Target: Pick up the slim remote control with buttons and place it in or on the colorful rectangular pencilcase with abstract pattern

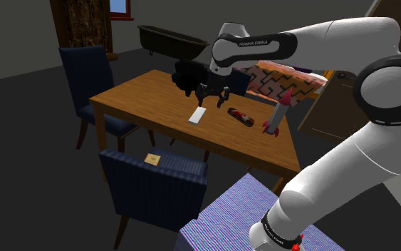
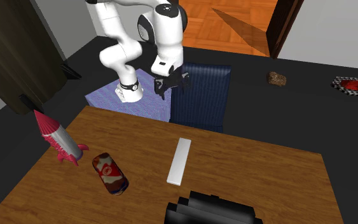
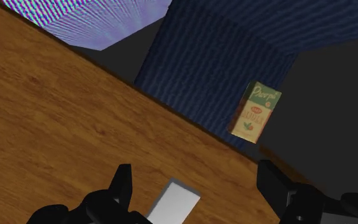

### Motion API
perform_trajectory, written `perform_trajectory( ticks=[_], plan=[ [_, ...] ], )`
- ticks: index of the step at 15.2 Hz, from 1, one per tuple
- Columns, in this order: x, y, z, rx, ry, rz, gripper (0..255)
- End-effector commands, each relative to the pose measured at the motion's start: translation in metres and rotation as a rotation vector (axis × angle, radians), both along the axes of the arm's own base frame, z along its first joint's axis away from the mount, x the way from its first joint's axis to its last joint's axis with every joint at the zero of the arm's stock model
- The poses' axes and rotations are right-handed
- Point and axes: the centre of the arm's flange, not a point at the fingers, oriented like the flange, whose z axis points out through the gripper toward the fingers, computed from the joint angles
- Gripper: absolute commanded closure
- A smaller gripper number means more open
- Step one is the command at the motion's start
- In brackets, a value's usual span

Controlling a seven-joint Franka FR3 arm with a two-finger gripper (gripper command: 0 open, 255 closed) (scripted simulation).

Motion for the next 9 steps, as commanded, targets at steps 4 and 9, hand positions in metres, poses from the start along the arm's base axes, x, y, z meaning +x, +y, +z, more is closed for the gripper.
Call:
perform_trajectory(
  ticks=[4,9],
  plan=[
    [0.049,-0.025,-0.037,-0.001,0.005,-0.107,0],
    [0.094,-0.058,-0.072,-0.002,0.011,-0.214,0]
  ],
)
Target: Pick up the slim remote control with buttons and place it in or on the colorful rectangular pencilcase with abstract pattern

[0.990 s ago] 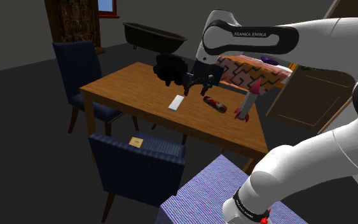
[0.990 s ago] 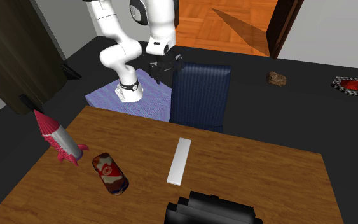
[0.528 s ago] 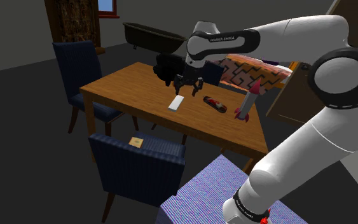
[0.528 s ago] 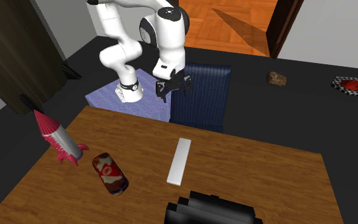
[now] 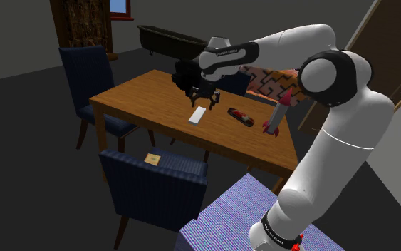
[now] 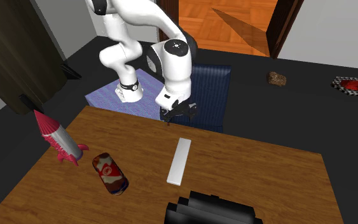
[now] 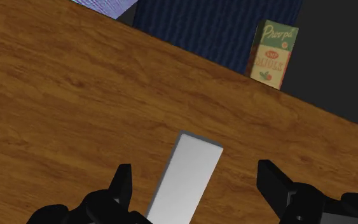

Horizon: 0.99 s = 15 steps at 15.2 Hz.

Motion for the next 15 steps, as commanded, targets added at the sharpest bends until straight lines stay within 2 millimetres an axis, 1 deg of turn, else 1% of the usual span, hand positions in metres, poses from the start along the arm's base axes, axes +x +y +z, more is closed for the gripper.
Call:
perform_trajectory(
  ticks=[1,7,9,15],
  plan=[
    [0.017,-0.013,-0.015,-0.001,0.003,-0.044,0],
    [0.065,-0.060,-0.058,-0.002,0.010,-0.171,0],
    [0.077,-0.073,-0.069,-0.002,0.012,-0.205,0],
    [0.077,-0.073,-0.101,-0.002,0.012,-0.205,0]
  ],
)
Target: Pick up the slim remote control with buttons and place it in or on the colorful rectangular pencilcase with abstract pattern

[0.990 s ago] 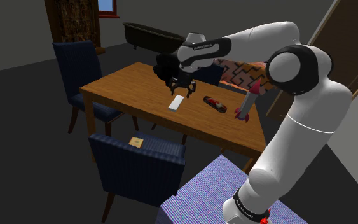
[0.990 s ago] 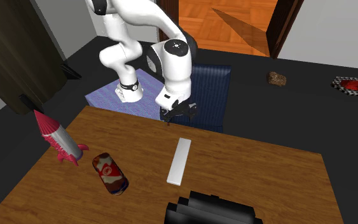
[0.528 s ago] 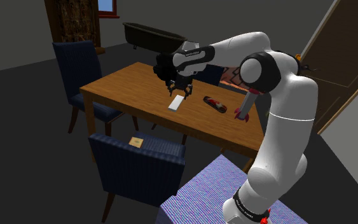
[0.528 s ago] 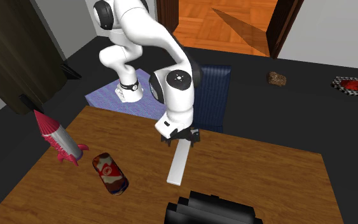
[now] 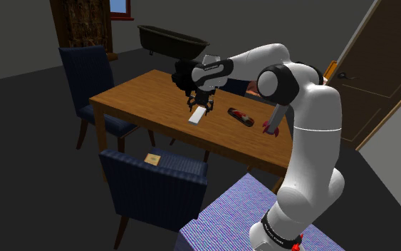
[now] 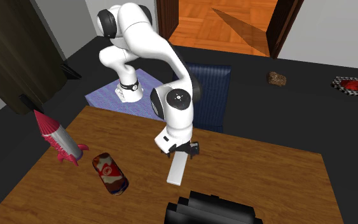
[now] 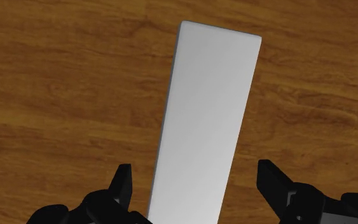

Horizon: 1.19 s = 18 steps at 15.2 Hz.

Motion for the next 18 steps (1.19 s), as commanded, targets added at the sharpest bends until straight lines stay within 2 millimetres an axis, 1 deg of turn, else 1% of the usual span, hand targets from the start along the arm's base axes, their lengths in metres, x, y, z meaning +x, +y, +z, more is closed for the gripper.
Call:
perform_trajectory(
  ticks=[1,2,9,10,18],
  plan=[
    [0.0000,0.0003,-0.0109,0.000,0.000,0.000,0],
    [0.0000,0.0003,-0.0139,0.000,0.000,0.000,0],
    [0.0001,0.0003,-0.0139,0.000,0.000,0.000,0],
    [0.0001,0.0003,-0.0139,0.000,0.000,0.000,255],
    [0.0001,0.0003,-0.0138,0.000,0.000,0.000,255]
  ],
)
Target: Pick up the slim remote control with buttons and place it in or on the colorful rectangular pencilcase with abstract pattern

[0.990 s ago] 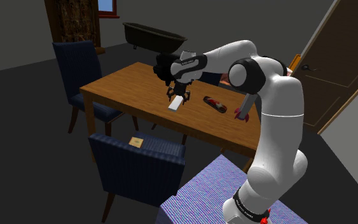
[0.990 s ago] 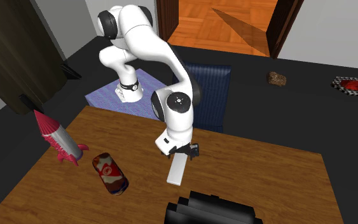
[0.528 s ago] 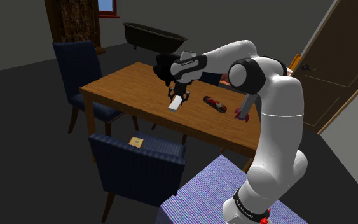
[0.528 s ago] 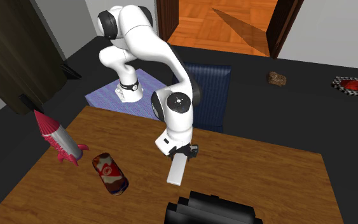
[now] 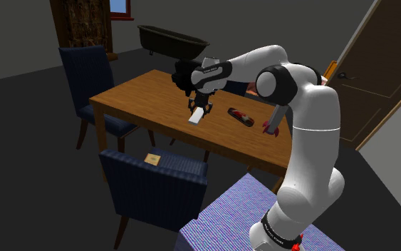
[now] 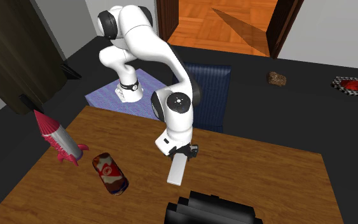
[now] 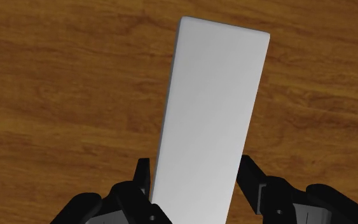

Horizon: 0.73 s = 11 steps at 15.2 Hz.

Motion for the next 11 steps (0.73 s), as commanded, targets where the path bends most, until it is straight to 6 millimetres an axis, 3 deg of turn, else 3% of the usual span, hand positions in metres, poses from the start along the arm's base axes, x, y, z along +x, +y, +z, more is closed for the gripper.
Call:
perform_trajectory(
  ticks=[1,11],
  plan=[
    [0.000,0.000,0.000,0.000,0.000,0.000,255],
    [0.000,0.000,0.052,0.000,0.000,0.000,255]
  ],
)
